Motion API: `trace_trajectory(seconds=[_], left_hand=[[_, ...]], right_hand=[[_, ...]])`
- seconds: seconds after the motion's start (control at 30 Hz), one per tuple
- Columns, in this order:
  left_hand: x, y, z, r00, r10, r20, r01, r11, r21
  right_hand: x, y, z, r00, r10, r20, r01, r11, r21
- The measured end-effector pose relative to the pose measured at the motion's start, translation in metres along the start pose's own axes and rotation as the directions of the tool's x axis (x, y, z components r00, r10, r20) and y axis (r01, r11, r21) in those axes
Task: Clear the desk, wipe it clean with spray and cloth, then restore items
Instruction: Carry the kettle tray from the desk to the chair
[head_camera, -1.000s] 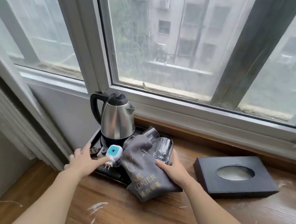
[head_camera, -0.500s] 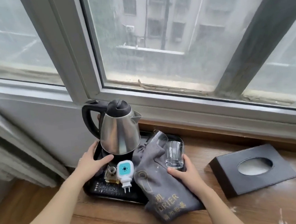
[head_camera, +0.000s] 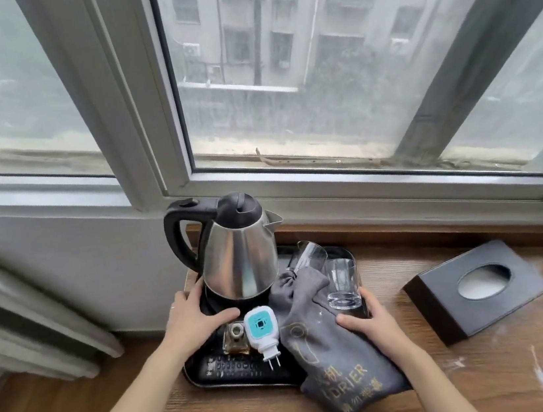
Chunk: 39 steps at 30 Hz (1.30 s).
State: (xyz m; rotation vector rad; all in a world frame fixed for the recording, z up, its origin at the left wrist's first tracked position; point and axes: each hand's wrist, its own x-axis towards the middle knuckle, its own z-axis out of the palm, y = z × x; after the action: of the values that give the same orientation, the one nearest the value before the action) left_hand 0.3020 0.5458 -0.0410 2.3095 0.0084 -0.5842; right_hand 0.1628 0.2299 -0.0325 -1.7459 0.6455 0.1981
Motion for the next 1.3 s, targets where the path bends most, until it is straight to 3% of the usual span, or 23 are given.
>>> trace_trajectory(seconds=[0.13, 0.43, 0.77, 1.3], left_hand=[[0.005, -0.002, 0.0, 1.0, 0.002, -0.027, -0.002, 1.0, -0.019], [0.011, 0.003, -0.006, 0.997, -0.039, 0.064, 0.043, 0.997, -0.064], [0.007, 0.007, 0.007, 0.997, -0.071, -0.033, 0.07, 0.997, -0.019], [-0.009, 0.008, 0.008, 0.989, -0.07, -0.128, 0.055, 0.992, -0.118]], right_hand=[[0.004, 0.002, 0.003, 1.0, 0.018, -0.017, -0.018, 1.0, -0.024], [0.01, 0.011, 0.003, 0.998, -0.036, -0.057, 0.037, 0.999, 0.012], [-0.004, 0.005, 0.005, 0.998, -0.044, -0.044, 0.048, 0.995, 0.088], [-0.009, 0.008, 0.012, 0.995, -0.073, -0.07, 0.078, 0.995, 0.067]])
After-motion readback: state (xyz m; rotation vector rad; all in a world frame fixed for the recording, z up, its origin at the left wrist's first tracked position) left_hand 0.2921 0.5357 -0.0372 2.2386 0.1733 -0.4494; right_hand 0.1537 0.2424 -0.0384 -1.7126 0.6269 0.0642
